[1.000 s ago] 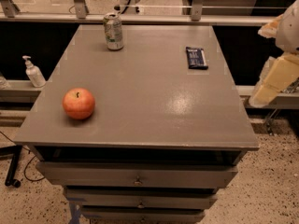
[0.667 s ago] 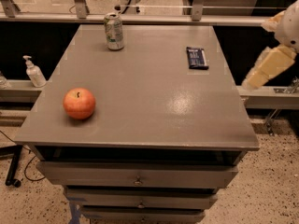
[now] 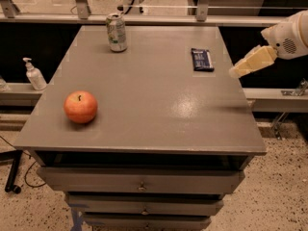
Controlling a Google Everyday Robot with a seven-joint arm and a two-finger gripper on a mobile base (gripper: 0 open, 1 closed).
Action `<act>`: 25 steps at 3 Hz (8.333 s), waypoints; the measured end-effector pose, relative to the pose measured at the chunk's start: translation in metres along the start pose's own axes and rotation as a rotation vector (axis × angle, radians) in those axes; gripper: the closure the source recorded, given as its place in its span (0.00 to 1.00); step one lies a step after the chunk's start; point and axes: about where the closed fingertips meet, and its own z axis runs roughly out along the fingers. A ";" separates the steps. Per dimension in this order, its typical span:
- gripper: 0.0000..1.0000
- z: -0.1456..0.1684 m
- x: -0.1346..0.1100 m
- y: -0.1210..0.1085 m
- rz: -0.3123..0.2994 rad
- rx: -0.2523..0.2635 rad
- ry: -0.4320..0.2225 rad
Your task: Move rxbar blueberry near 7up can
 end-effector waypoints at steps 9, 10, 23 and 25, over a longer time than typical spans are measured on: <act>0.18 0.148 -0.015 -0.022 0.191 0.007 -0.278; 0.40 0.151 -0.010 -0.025 0.233 0.011 -0.283; 0.14 0.289 -0.178 0.089 0.053 -0.284 -0.445; 0.00 0.274 -0.177 0.076 0.040 -0.280 -0.430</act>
Offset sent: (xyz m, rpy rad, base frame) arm 0.0160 0.0109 -0.0233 0.0800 -0.0273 -0.0538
